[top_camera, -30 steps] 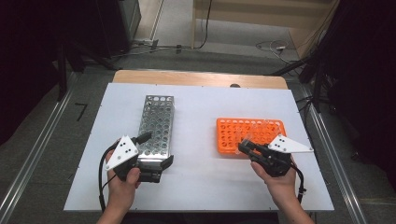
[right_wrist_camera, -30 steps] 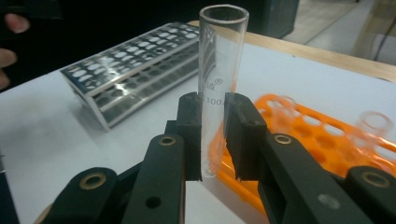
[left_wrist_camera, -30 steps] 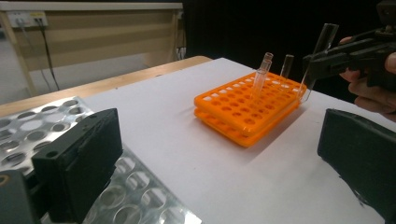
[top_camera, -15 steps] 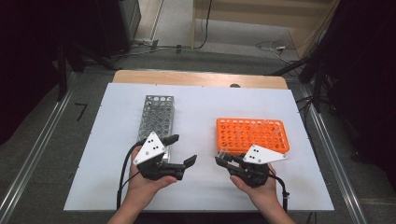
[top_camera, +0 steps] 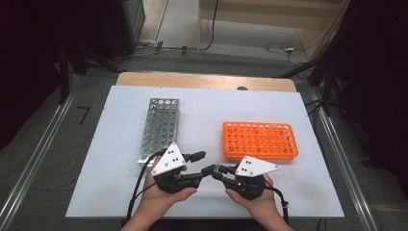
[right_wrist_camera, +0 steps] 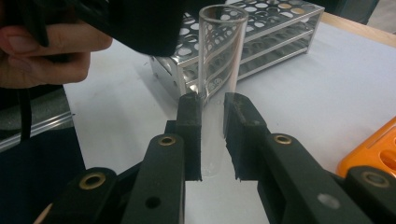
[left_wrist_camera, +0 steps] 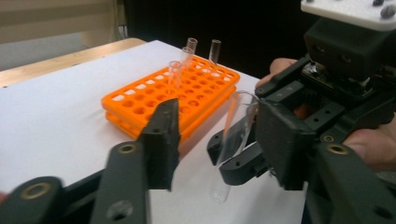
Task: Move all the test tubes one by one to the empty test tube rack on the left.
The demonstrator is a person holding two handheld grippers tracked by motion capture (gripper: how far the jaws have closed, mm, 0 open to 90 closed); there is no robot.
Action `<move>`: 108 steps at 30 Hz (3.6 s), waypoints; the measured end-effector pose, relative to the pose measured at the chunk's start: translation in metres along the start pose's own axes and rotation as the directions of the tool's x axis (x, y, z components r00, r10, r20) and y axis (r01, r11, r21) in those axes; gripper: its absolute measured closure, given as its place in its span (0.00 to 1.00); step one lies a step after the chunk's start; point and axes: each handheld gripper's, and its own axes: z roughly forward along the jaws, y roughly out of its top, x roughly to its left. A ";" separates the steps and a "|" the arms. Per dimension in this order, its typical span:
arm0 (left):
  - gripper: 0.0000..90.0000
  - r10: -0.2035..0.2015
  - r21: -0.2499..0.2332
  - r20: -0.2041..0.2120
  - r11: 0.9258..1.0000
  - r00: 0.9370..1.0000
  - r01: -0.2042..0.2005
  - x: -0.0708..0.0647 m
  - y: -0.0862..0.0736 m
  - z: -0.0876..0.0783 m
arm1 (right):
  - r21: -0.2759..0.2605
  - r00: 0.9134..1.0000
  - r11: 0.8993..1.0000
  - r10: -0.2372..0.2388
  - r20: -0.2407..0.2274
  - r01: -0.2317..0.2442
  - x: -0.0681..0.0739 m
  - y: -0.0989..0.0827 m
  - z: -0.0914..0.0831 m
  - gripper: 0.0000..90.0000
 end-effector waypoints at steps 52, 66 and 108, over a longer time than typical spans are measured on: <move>0.84 0.005 -0.007 -0.129 1.000 0.992 -0.006 0.049 0.028 -0.011 | -0.041 0.991 0.991 0.127 0.039 -0.125 -0.046 -0.031 -0.060 0.00; 0.84 -0.020 -0.026 -0.230 1.000 0.973 0.014 0.100 0.047 -0.017 | -0.091 0.973 0.980 0.188 0.135 -0.177 -0.072 -0.060 -0.103 0.00; 0.84 -0.096 -0.031 -0.467 0.995 0.879 0.092 0.223 0.057 0.043 | -0.103 0.960 0.971 0.231 0.155 -0.217 -0.087 -0.075 -0.112 0.00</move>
